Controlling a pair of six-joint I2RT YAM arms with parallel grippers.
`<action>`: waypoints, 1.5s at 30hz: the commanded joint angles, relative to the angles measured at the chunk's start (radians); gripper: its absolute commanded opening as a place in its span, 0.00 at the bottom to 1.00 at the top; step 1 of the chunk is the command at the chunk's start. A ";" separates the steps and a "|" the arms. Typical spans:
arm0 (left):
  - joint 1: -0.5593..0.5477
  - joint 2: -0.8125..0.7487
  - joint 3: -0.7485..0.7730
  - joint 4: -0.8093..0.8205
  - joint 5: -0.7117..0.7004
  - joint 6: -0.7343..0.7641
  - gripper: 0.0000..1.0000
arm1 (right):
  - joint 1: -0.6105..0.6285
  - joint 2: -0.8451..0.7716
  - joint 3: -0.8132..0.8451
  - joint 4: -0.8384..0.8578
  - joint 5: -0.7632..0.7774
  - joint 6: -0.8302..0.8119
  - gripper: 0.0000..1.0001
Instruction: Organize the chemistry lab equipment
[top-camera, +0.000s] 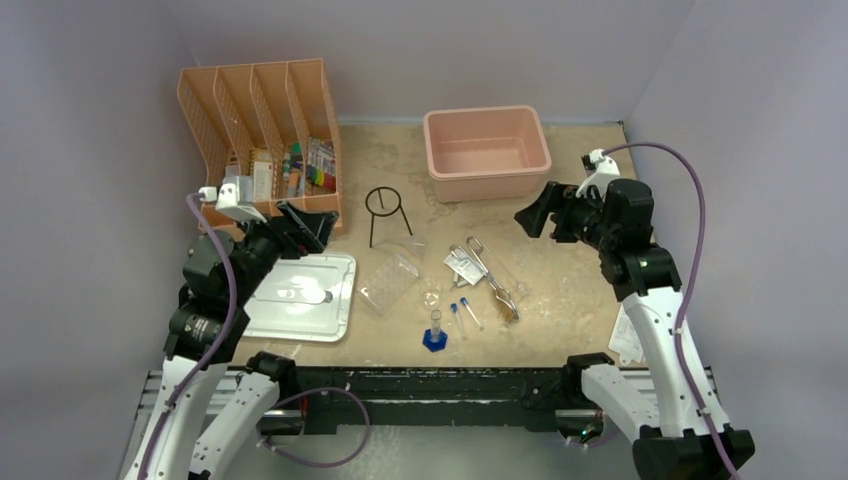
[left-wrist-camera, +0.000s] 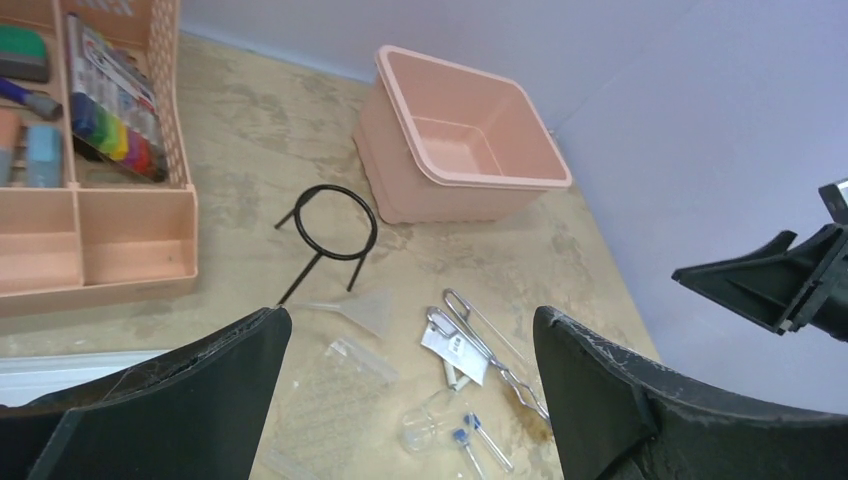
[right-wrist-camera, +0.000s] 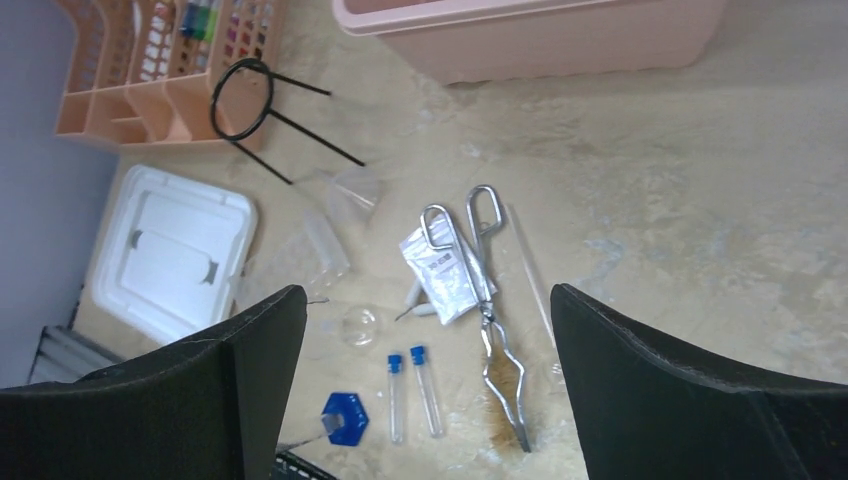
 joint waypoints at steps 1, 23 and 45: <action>-0.004 0.013 -0.051 0.056 0.096 -0.042 0.93 | 0.026 -0.002 -0.003 0.094 -0.140 0.048 0.92; -0.004 0.237 -0.114 -0.058 -0.224 -0.138 0.91 | 0.572 0.594 0.232 0.316 0.392 0.069 0.85; -0.004 0.148 -0.091 -0.198 -0.324 -0.134 0.90 | 0.672 1.178 0.784 0.233 0.592 0.060 0.54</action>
